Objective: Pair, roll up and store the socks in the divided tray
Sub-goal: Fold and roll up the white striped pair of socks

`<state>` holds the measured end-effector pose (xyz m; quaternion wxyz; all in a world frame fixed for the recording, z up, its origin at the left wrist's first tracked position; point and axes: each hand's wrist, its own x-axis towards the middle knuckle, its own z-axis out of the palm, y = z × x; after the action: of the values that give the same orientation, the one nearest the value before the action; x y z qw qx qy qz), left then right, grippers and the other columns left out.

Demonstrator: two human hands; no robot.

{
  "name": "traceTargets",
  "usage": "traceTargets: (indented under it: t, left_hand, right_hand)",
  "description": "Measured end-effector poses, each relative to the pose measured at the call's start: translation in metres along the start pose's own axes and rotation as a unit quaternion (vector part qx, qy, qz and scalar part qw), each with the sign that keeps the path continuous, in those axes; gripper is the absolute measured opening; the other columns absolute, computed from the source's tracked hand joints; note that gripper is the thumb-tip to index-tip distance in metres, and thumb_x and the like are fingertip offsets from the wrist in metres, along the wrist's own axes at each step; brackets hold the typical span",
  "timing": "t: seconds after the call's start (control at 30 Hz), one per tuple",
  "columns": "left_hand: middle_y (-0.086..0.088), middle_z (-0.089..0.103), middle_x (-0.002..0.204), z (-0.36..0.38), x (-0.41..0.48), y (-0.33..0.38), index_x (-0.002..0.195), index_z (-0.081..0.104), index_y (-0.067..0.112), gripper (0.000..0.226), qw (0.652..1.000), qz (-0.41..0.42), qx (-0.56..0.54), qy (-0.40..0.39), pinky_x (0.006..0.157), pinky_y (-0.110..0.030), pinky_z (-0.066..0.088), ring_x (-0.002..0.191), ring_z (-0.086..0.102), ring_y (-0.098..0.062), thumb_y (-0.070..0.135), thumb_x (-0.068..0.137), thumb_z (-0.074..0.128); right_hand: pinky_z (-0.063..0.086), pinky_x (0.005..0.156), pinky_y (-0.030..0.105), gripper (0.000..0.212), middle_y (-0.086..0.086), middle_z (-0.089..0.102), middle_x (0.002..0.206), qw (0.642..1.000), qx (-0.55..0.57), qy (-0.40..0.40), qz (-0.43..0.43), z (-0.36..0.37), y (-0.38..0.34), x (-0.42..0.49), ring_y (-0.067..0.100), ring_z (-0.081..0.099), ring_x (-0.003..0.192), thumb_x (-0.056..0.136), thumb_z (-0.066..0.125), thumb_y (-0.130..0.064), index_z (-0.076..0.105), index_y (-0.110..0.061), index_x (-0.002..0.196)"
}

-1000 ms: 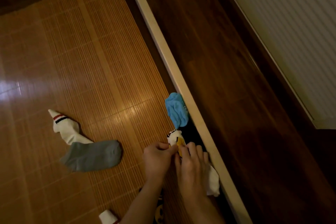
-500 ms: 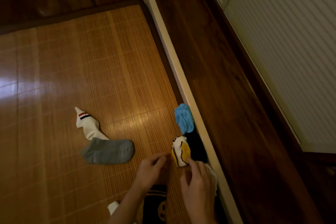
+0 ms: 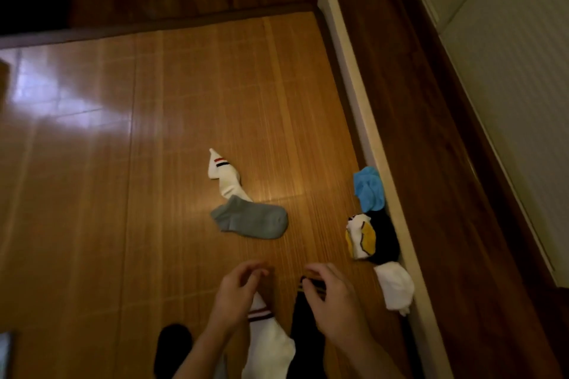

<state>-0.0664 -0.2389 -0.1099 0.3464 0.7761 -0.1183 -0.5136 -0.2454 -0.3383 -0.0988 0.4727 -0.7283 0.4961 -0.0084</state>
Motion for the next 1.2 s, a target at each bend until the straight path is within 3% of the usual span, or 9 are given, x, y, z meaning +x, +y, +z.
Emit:
traceTargets:
  t: [0.17,0.33,0.47,0.6,0.73,0.83,0.93,1.07,1.2]
  left_hand:
    - [0.017,0.075,0.101,-0.052,-0.031,-0.035,0.109,0.069,0.038,0.016,1.0,-0.024,-0.002,0.018,0.08,-0.019,0.053,0.097,0.069,-0.002,0.039,0.103,0.055]
    - [0.009,0.077,0.106,-0.082,-0.053,-0.065,0.113,0.071,0.031,0.032,0.995,-0.054,-0.066,0.054,0.084,-0.023,0.05,0.1,0.069,-0.003,0.044,0.106,0.043]
    - [0.001,0.077,0.104,-0.092,-0.058,-0.083,0.11,0.072,0.023,0.032,0.992,-0.069,-0.096,0.054,0.086,-0.028,0.054,0.1,0.071,-0.013,0.038,0.107,0.044]
    - [-0.004,0.076,0.105,-0.099,-0.061,-0.097,0.111,0.072,0.017,0.035,0.991,-0.075,-0.103,0.035,0.09,-0.033,0.054,0.101,0.07,-0.019,0.035,0.108,0.042]
    - [-0.002,0.076,0.104,-0.104,-0.067,-0.11,0.109,0.072,0.02,0.033,0.993,-0.085,-0.084,0.019,0.094,-0.038,0.055,0.099,0.07,-0.021,0.035,0.108,0.043]
    - [-0.002,0.076,0.103,-0.106,-0.07,-0.117,0.11,0.071,0.022,0.031,0.993,-0.092,-0.074,0.009,0.095,-0.039,0.055,0.098,0.07,-0.021,0.035,0.108,0.044]
    - [-0.001,0.076,0.101,-0.105,-0.073,-0.119,0.108,0.072,0.023,0.03,0.994,-0.097,-0.059,0.0,0.09,-0.034,0.056,0.097,0.071,-0.019,0.035,0.108,0.045]
    - [0.004,0.074,0.106,-0.099,-0.077,-0.11,0.111,0.071,0.025,0.027,0.994,-0.1,-0.042,-0.029,0.087,-0.027,0.053,0.103,0.068,-0.015,0.035,0.107,0.046]
    - [0.002,0.072,0.118,-0.092,-0.079,-0.09,0.125,0.067,0.025,0.035,0.985,-0.143,-0.077,-0.063,0.106,-0.041,0.049,0.113,0.065,-0.015,0.043,0.106,0.044]
  right_hand:
    - [0.054,0.092,0.032,0.031,-0.016,0.059,0.111,0.998,0.012,-0.018,0.064,0.026,0.002,-0.006,0.005,0.059,0.106,0.094,0.06,-0.052,0.065,-0.03,0.116]
    - [0.045,0.08,0.022,0.038,-0.006,0.051,0.112,0.993,-0.061,-0.006,0.096,0.042,0.016,-0.011,0.01,0.053,0.101,0.092,0.072,-0.033,0.062,-0.019,0.125]
    - [0.05,0.07,0.031,0.021,-0.002,0.057,0.098,0.983,-0.148,0.012,0.109,0.056,0.016,-0.018,0.016,0.059,0.091,0.09,0.073,-0.036,0.065,-0.017,0.097]
    - [0.046,0.055,0.03,0.041,-0.003,0.062,0.069,0.958,-0.212,-0.064,0.183,0.079,0.007,-0.026,0.013,0.06,0.062,0.091,0.065,-0.055,0.061,-0.018,0.073]
    - [0.047,0.061,0.026,0.053,-0.001,0.065,0.084,0.916,-0.268,-0.113,0.275,0.105,0.002,-0.037,0.016,0.063,0.076,0.083,0.063,-0.07,0.064,-0.017,0.091]
    - [0.054,0.071,0.03,0.048,0.006,0.069,0.099,0.92,-0.186,-0.127,0.321,0.116,0.004,-0.037,0.022,0.068,0.089,0.083,0.075,-0.052,0.065,-0.009,0.101]
    - [0.054,0.069,0.032,0.025,0.012,0.073,0.097,0.948,-0.031,-0.087,0.306,0.122,0.002,-0.033,0.025,0.069,0.086,0.085,0.078,-0.027,0.072,-0.004,0.093]
    - [0.052,0.063,0.032,0.011,0.002,0.068,0.094,0.96,0.091,-0.04,0.261,0.125,-0.023,-0.034,0.017,0.065,0.085,0.088,0.072,-0.028,0.066,-0.019,0.089]
    - [0.048,0.055,0.016,0.008,-0.007,0.07,0.094,0.965,0.156,-0.061,0.204,0.122,-0.052,-0.036,0.005,0.068,0.08,0.093,0.068,-0.033,0.065,-0.026,0.096]
